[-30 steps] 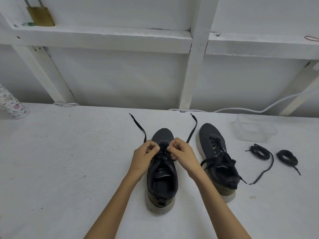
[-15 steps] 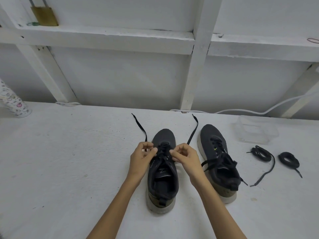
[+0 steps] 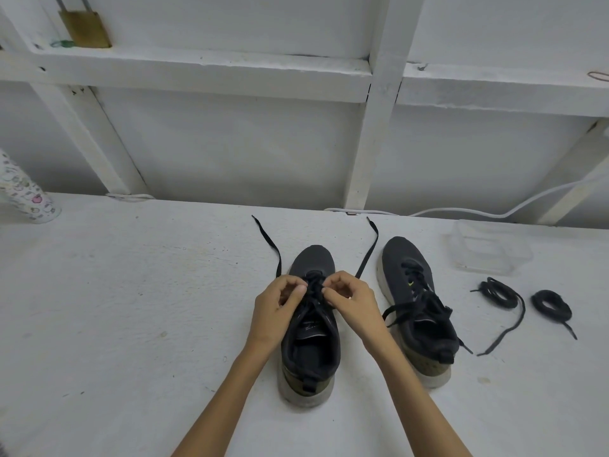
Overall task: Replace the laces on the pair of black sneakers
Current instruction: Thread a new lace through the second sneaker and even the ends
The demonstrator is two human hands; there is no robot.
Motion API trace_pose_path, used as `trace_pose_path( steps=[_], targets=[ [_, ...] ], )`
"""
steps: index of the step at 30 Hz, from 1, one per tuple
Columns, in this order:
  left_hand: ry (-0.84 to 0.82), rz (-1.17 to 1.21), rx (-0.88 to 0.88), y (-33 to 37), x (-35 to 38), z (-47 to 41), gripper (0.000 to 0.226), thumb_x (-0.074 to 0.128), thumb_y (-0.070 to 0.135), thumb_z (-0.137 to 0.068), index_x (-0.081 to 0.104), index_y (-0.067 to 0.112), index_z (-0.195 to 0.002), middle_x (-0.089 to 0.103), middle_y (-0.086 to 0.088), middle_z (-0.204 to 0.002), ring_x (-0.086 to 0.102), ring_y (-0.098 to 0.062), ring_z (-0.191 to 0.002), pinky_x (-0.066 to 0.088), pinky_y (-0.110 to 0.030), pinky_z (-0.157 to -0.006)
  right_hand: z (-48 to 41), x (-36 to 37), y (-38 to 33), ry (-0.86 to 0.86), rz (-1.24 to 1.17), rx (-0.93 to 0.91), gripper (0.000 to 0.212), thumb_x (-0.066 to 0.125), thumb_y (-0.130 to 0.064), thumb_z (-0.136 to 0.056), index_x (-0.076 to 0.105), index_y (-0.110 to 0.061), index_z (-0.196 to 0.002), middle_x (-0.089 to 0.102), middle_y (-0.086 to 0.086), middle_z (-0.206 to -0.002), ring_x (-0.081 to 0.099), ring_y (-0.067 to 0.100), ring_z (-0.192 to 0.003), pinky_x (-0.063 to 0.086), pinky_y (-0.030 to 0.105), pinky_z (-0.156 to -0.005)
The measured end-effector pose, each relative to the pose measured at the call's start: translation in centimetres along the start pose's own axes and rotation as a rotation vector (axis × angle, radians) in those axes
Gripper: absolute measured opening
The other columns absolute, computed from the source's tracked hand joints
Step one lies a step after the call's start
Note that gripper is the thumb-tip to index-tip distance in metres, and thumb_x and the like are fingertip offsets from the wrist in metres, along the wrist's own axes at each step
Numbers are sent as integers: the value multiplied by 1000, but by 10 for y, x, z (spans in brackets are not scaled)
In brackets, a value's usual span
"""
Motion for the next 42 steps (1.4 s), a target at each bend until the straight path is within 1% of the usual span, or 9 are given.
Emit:
trace_pose_path(
  steps=[5,11,14,20,26,29,34,37,42],
  targets=[
    [-37,-53,-39,-5,2,-5,12,65,21,-92,72,23,-102,71,11,-95,65,-1,-90,52,-16,-81,-8,2,2,-14,20,100,20,70,-34,-87,67,-15,-80,66,-4,-71,60,11,-68,56,36,-74],
    [-54,1,-91,-8,-4,-6,8,71,22,-87,75,23,-95,74,12,-88,67,-4,-84,53,-19,-79,-7,1,7,-92,-187,140,14,62,-15,-95,64,-2,-91,62,1,-75,58,11,-71,53,23,-70],
    [-53,17,-106,-7,-7,-11,9,65,16,-92,73,20,-92,73,8,-85,67,-3,-80,53,-19,-78,-6,0,6,-58,-167,128,11,63,-15,-94,63,-4,-92,63,3,-79,61,12,-71,54,21,-67],
    [98,72,-184,-5,-6,-14,6,61,17,-94,65,20,-93,70,1,-83,62,0,-61,55,-26,-73,-1,-6,-2,5,14,3,10,70,-13,-85,66,-22,-82,69,1,-85,68,28,-72,59,46,-75],
    [61,62,-170,-5,-5,-4,11,70,13,-87,69,22,-92,72,9,-94,65,3,-83,51,-15,-77,0,-7,-4,48,94,7,13,72,-21,-83,73,-28,-72,71,-10,-80,70,14,-72,59,45,-76],
    [37,30,-122,-3,-5,-2,12,75,13,-83,75,21,-92,72,9,-93,65,1,-84,52,-15,-79,0,-5,-12,61,161,-6,15,77,-35,-81,70,-30,-69,70,-9,-73,69,11,-68,60,43,-73],
    [42,-61,-61,0,-6,-2,16,75,14,-83,74,30,-83,72,10,-90,66,-1,-84,52,-16,-79,-3,1,-16,-17,266,-18,16,72,-33,-83,65,-27,-70,68,-8,-77,67,14,-73,58,44,-77],
    [100,42,-170,-8,-6,2,14,71,11,-85,73,25,-80,71,6,-91,65,-5,-87,52,-22,-82,-2,-1,-7,-60,119,47,13,67,-24,-88,65,-16,-77,67,-6,-80,66,17,-73,59,42,-79],
    [178,344,-370,-27,-5,13,12,65,5,-86,70,14,-80,68,-7,-101,63,-20,-97,51,-31,-88,5,1,9,-88,-285,218,14,57,-3,-93,61,-3,-80,67,9,-89,67,8,-74,58,25,-80]
  ],
)
Point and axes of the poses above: each hand's wrist, its own z-axis away from the middle knuckle, its own x-axis out of the palm, y = z × x, the point moved 8 cm from there along -z, towards the middle knuckle
